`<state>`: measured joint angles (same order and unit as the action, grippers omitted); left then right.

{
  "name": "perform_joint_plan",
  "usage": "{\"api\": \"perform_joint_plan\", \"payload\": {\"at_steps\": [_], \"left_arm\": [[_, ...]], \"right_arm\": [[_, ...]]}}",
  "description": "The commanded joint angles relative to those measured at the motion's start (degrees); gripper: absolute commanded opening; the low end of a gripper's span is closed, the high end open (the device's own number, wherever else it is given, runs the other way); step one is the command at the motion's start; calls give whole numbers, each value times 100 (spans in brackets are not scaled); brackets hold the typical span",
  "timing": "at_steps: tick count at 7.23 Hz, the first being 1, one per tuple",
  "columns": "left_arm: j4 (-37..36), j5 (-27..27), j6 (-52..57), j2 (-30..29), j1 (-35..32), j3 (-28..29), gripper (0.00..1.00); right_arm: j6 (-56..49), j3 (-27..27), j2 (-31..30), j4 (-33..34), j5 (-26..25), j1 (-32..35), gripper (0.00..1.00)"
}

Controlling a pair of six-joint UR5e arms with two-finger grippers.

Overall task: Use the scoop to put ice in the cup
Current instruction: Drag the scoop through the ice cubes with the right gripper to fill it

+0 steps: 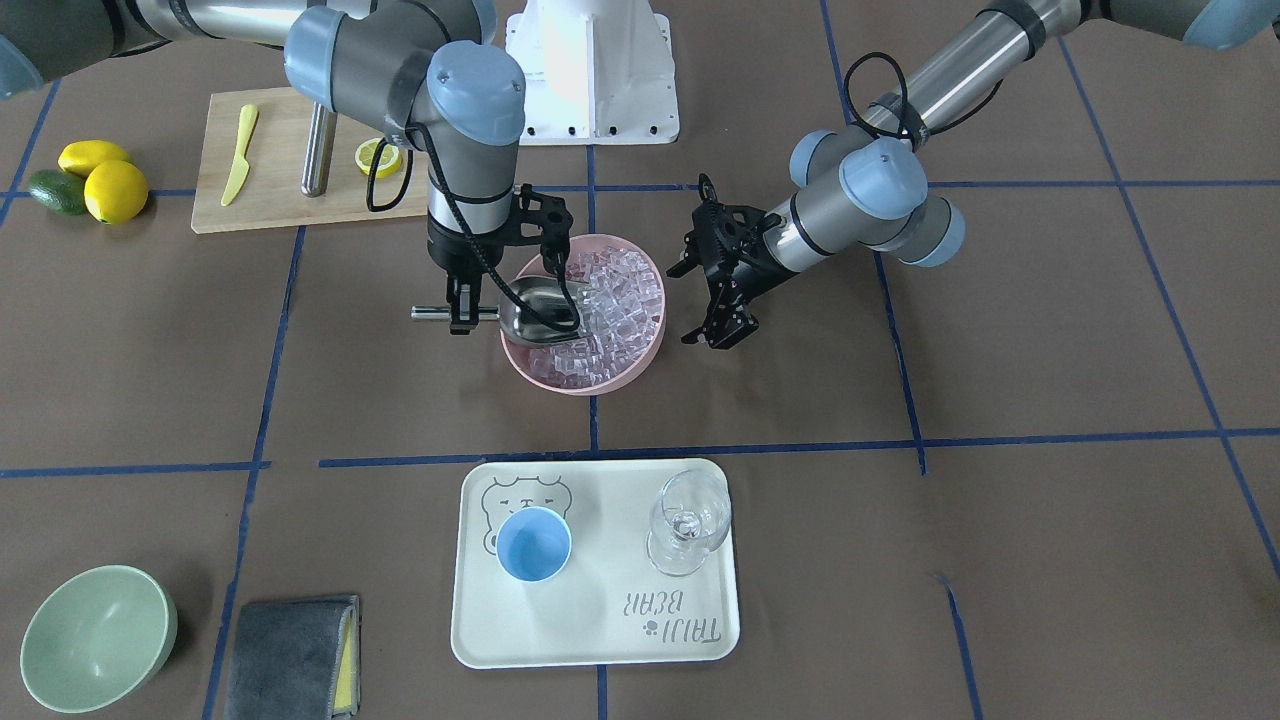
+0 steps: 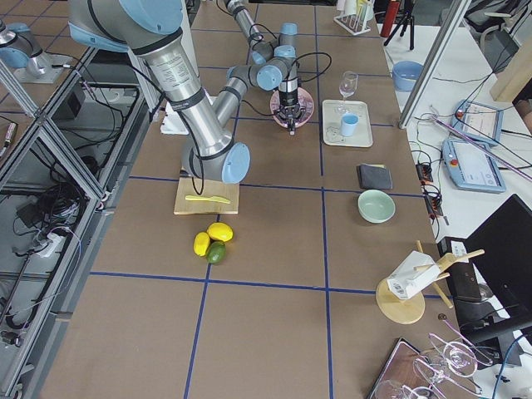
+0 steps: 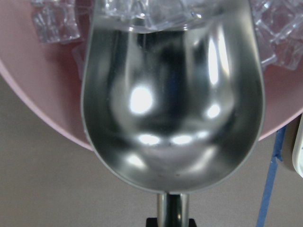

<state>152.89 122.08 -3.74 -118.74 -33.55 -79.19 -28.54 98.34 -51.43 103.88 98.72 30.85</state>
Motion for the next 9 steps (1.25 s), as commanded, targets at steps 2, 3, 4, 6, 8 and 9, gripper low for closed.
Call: {"api": "perform_joint_plan", "payload": {"at_steps": [2,3,4,6,8,9], "left_arm": [[-13,0,5,0,-2,0,100],[-13,0,5,0,-2,0,100],[-13,-9,5,0,-2,0,100],[-22,-9,5,0,-2,0,100],[-31,-9,5,0,-2,-9,100],[-31,-9,-4,0,-11,-9,100]], "right_arm": [[50,-17,-288,-841,418,96,0],[85,-8,-289,-878,516,140,0],[86,-8,-289,-887,621,202,0],[86,-8,-280,-896,876,298,0],[86,-8,-280,-896,1034,395,0],[94,-17,-289,-1096,1148,465,0]]}}
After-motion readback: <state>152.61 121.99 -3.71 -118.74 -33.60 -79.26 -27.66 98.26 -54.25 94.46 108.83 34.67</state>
